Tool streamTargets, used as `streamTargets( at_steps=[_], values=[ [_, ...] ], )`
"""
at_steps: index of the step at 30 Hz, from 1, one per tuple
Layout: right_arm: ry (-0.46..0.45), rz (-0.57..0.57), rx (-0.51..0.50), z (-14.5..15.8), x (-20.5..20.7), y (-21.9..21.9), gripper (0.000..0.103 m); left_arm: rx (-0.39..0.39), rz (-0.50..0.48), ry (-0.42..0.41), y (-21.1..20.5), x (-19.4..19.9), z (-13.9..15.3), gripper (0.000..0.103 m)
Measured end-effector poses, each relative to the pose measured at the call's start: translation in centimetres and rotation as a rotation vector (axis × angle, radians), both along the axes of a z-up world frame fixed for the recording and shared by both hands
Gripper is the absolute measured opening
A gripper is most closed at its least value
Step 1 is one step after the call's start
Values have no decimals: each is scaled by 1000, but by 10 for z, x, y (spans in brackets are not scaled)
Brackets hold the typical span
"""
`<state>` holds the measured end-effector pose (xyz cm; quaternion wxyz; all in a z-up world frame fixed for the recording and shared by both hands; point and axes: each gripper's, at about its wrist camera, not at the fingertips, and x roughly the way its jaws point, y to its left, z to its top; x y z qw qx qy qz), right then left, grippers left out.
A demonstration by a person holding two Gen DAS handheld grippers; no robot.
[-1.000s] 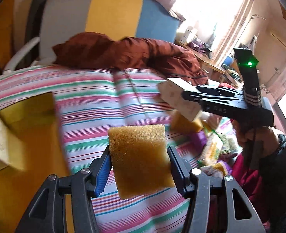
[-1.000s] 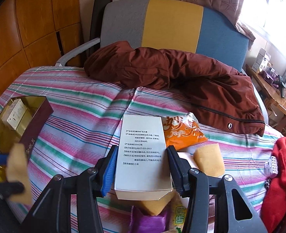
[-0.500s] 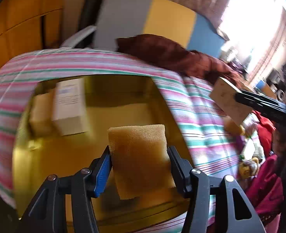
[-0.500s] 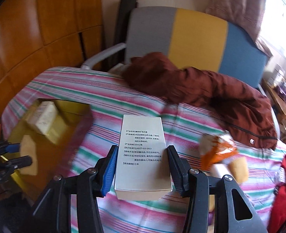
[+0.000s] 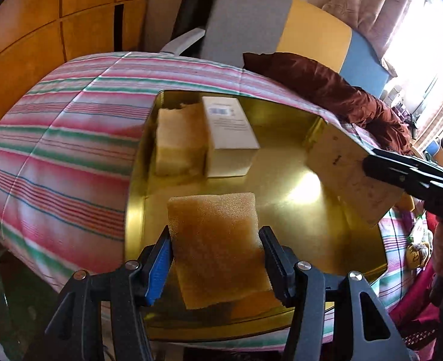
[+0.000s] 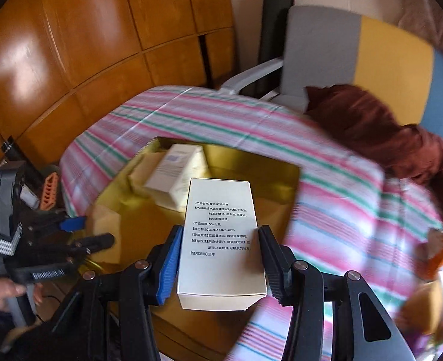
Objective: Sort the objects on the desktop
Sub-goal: 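Carry the box and sponge over the gold tray with both tools, then open both tools to release the box and sponge into the tray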
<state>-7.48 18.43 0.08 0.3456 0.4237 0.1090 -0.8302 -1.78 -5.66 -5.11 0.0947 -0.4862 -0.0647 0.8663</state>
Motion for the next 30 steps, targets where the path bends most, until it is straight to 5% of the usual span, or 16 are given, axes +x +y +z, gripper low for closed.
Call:
streamTargets(
  at_steps=[13,18,23,30],
  values=[
    [-173,29,-66,-38,11,-66,52,-15,16,-13,-12,2,-2,61],
    [-227,47,-94,-47,15,-67,57,-23,2,-9,-12,4,0,74],
    [-237,43,-103,-49,18,-60,57,-3,18,-4,-13,8,2,74],
    [-312,76,-138,-60,24,-65,57,59,118,118,-32,17,28,73]
  ],
)
